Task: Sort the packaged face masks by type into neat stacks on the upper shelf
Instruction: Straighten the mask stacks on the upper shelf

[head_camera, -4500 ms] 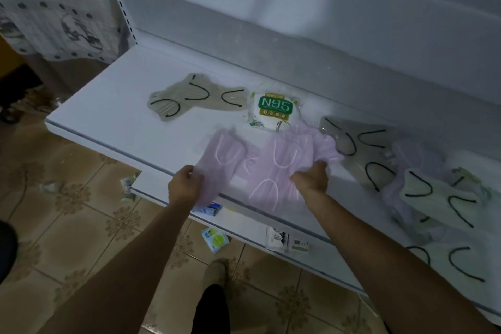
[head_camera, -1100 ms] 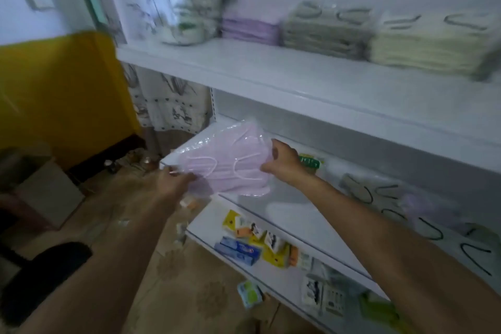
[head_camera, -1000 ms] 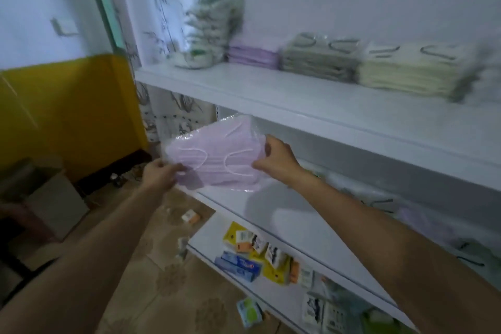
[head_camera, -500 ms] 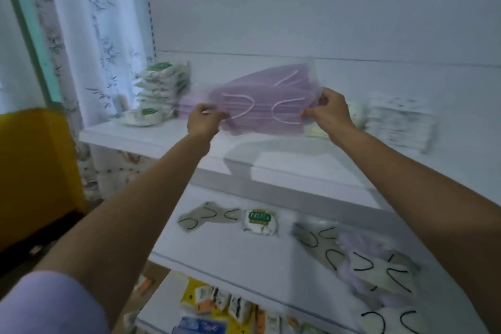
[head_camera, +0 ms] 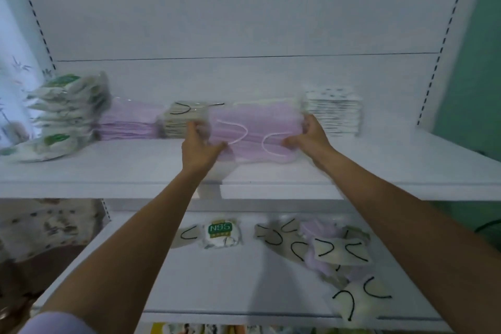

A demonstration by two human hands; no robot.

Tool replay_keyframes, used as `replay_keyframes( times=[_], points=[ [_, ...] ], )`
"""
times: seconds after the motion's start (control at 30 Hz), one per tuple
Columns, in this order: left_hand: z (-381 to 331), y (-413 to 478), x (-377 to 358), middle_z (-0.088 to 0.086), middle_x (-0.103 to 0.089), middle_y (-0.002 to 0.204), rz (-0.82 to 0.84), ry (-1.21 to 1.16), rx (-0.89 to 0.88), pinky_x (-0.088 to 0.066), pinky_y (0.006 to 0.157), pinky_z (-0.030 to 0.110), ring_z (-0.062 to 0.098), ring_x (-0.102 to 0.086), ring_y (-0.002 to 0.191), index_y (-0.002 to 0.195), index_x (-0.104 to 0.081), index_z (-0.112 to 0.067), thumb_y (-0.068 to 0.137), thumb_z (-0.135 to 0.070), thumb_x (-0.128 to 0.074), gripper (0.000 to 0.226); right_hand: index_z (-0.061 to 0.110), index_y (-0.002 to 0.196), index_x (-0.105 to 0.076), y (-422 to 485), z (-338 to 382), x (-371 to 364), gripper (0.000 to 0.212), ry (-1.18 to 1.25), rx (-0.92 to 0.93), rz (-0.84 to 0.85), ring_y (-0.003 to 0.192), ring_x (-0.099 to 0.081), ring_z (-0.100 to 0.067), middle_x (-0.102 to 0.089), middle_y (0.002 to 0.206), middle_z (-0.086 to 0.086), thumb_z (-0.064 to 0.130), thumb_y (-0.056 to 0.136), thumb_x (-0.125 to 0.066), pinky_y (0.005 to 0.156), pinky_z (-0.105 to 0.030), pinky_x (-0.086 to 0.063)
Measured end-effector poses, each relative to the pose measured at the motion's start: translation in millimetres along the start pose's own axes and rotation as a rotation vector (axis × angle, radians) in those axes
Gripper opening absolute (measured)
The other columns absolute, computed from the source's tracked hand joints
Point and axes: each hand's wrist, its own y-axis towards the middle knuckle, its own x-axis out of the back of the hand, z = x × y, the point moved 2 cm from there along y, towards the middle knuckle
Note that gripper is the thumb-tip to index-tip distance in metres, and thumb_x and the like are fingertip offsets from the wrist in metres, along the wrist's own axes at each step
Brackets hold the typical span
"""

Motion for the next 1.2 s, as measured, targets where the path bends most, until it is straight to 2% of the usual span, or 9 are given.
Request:
replay_keyframes(
  times=[0.1, 0.17, 0.23, 0.37, 0.57, 0.67, 0.83, 1.07, 1.2],
  points=[
    [7.1, -8.1, -3.4, 0.006, -0.051, 0.108, 0.083, -0.053, 0.02, -0.042, 0.077, 0.028, 0.022, -0.052, 0.094, 0.12, -0.034, -0.01, 0.074, -0.01, -0.077, 0.063, 0.023, 0.087, -0.049, -10.6, -20.7, 5.4, 0.041, -0.057, -0.065, 0.049, 0.077, -0.048, -0.011, -0.046, 0.083, 0.007, -0.007, 0.071, -0.072, 0.053, -0.009, -0.04],
    [11.8, -13.0, -5.4, 0.008, -0.05, 0.106, 0.139, -0.054, 0.055, -0.042, 0.078, 0.029, 0.023, -0.052, 0.095, 0.117, -0.029, -0.012, 0.076, -0.009, -0.074, 0.061, 0.014, 0.1, -0.054, -12.9, -23.9, 7.8, 0.037, -0.037, -0.081, 0.055, 0.087, -0.053, -0.019, -0.051, 0.085, 0.005, -0.006, 0.073, -0.071, 0.062, -0.018, -0.044],
    [13.5, -12.2, -5.9, 0.011, -0.05, 0.104, 0.168, -0.034, 0.072, -0.043, 0.078, 0.033, 0.026, -0.053, 0.093, 0.124, -0.026, -0.01, 0.08, -0.009, -0.071, 0.063, 0.011, 0.126, -0.051, -5.7, -20.9, 10.1, 0.057, -0.056, -0.064, 0.062, 0.101, -0.052, -0.02, -0.056, 0.107, 0.002, -0.005, 0.074, -0.069, 0.069, -0.023, -0.045],
    [14.0, -8.5, -5.7, 0.018, -0.055, 0.11, 0.102, 0.011, 0.169, -0.044, 0.079, 0.035, 0.029, -0.054, 0.092, 0.135, -0.022, -0.011, 0.087, -0.01, -0.06, 0.061, 0.015, 0.142, -0.036, -5.7, -16.6, 1.1, 0.072, -0.172, -0.07, 0.149, 0.12, -0.05, -0.025, -0.047, 0.139, -0.007, 0.014, 0.075, -0.064, 0.096, -0.036, -0.046],
    [19.2, -19.1, 5.0, 0.016, -0.063, 0.099, -0.134, 0.116, 0.136, -0.045, 0.072, 0.036, 0.032, -0.061, 0.089, 0.12, -0.035, -0.012, 0.087, -0.005, -0.056, 0.04, 0.019, 0.144, -0.026, -19.4, -4.9, -12.3, 0.062, -0.307, 0.081, -0.015, 0.116, -0.048, -0.029, -0.047, 0.133, -0.015, 0.014, 0.091, -0.058, 0.077, -0.024, -0.037],
    [26.2, -26.0, 22.9, 0.008, -0.064, 0.101, -0.185, 0.374, 0.005, -0.045, 0.073, 0.036, 0.027, -0.061, 0.09, 0.106, -0.052, -0.011, 0.094, -0.017, -0.05, 0.014, 0.025, 0.142, -0.033, -25.1, -2.9, -35.5, 0.061, -0.338, 0.228, 0.0, 0.108, -0.053, -0.027, -0.053, 0.127, -0.011, 0.008, 0.09, -0.058, 0.083, -0.028, -0.043],
    [57.4, -27.9, 66.9, 0.007, -0.059, 0.114, -0.092, 0.486, -0.061, -0.046, 0.086, 0.036, 0.024, -0.057, 0.099, 0.115, -0.057, -0.012, 0.087, -0.027, -0.062, 0.032, 0.015, 0.129, -0.057, -20.3, -6.3, -86.0, 0.036, -0.466, 0.274, 0.151, 0.117, -0.053, -0.026, -0.058, 0.128, -0.011, 0.018, 0.093, -0.055, 0.101, -0.027, -0.037],
    [96.0, 43.9, 150.1, 0.016, -0.054, 0.12, -0.113, 0.505, -0.03, -0.034, 0.088, 0.022, 0.028, -0.051, 0.111, 0.115, -0.061, -0.006, 0.071, -0.021, -0.079, 0.05, 0.02, 0.148, -0.023, 11.1, 17.5, -192.7, 0.095, -0.925, 0.454, 0.356, 0.134, -0.029, -0.025, -0.034, 0.144, -0.007, 0.063, 0.074, -0.064, 0.111, -0.041, -0.022],
    [130.1, 103.5, 183.0, 0.02, -0.041, 0.126, -0.154, 0.461, -0.1, -0.029, 0.087, 0.013, 0.03, -0.046, 0.114, 0.106, -0.062, -0.001, 0.072, -0.009, -0.078, 0.038, 0.017, 0.146, -0.027, 46.1, 24.0, -262.7, 0.091, -0.917, 0.491, 0.214, 0.128, -0.032, -0.027, -0.041, 0.137, -0.01, 0.057, 0.075, -0.066, 0.106, -0.043, -0.028]
  ],
)
